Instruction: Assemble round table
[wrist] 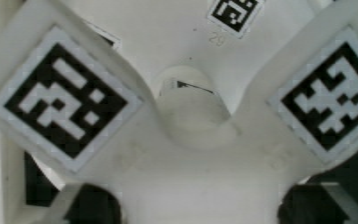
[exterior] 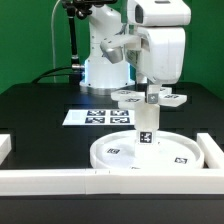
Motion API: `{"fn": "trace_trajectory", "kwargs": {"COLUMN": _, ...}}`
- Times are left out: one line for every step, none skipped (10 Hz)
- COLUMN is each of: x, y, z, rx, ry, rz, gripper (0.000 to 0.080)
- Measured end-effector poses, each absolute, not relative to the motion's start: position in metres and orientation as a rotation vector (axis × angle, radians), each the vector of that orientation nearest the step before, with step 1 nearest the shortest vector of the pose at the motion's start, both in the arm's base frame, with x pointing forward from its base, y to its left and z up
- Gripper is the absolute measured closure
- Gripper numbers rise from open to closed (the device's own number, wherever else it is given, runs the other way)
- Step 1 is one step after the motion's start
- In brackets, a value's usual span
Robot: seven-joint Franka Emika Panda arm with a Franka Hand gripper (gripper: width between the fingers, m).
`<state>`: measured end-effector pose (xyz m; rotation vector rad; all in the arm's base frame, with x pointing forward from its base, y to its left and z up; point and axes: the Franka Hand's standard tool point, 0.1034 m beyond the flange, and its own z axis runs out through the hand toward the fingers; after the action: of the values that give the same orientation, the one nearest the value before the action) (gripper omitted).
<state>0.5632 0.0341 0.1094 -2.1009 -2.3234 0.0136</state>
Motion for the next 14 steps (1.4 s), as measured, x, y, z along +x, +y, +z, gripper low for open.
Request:
{"fn": "trace_trajectory", "kwargs": {"x": 0.5632, "y": 0.0338, "z": 0.1094, "rx": -2.101, "ry": -2.323, "rz": 0.014, "gripper": 0.0357}}
{"fn": "trace_trajectory", "kwargs": {"x": 0.5632, "y": 0.0338, "z": 0.1094, "rx": -2.103, "ry": -2.321, "rz": 0.014, "gripper": 0.0357}}
{"fn": "trace_trajectory", "kwargs": {"x": 0.5628, "y": 0.0343, "z": 0.1093, "rx": -2.242, "ry": -2.181, "rz": 0.011, "gripper": 0.0357}}
{"fn": "trace_trajectory", "kwargs": {"x": 0.5625, "y": 0.034, "z": 0.1092, "rx": -2.382, "ry": -2.024, "rz": 0.013, "gripper": 0.0357}}
{"fn": "trace_trajectory", "kwargs": {"x": 0.5616, "y": 0.0335, "z": 0.1088, "rx": -2.483, "ry": -1.895, "rz": 0.019, "gripper": 0.0357}}
{"fn": "trace_trajectory", "kwargs": {"x": 0.5608, "y": 0.0328, "z": 0.1086, "rx": -2.571, "ry": -1.763, "rz": 0.022, "gripper": 0.0357}}
{"fn": "trace_trajectory", "kwargs": {"x": 0.5594, "y": 0.0335, "z": 0.1082, "rx": -2.671, "ry": -1.578, "rz": 0.024, "gripper": 0.0357}}
{"fn": "trace_trajectory", "kwargs": {"x": 0.5592, "y": 0.0346, "z": 0.1079, "rx": -2.755, "ry": -1.399, "rz": 0.019, "gripper": 0.0356}}
{"fn": "trace_trajectory", "kwargs": {"x": 0.5594, "y": 0.0351, "z": 0.1079, "rx": -2.804, "ry": -1.301, "rz": 0.02, "gripper": 0.0356}}
{"fn": "trace_trajectory", "kwargs": {"x": 0.5593, "y": 0.0352, "z": 0.1078, "rx": -2.854, "ry": -1.189, "rz": 0.024, "gripper": 0.0356}}
{"fn": "trace_trajectory", "kwargs": {"x": 0.5593, "y": 0.0352, "z": 0.1078, "rx": -2.89, "ry": -1.1, "rz": 0.026, "gripper": 0.0356}}
{"fn": "trace_trajectory", "kwargs": {"x": 0.5592, "y": 0.0353, "z": 0.1078, "rx": -2.927, "ry": -0.999, "rz": 0.029, "gripper": 0.0356}}
{"fn": "trace_trajectory", "kwargs": {"x": 0.5592, "y": 0.0354, "z": 0.1078, "rx": -2.953, "ry": -0.922, "rz": 0.031, "gripper": 0.0356}}
{"fn": "trace_trajectory", "kwargs": {"x": 0.5592, "y": 0.0354, "z": 0.1078, "rx": -2.987, "ry": -0.807, "rz": 0.033, "gripper": 0.0356}}
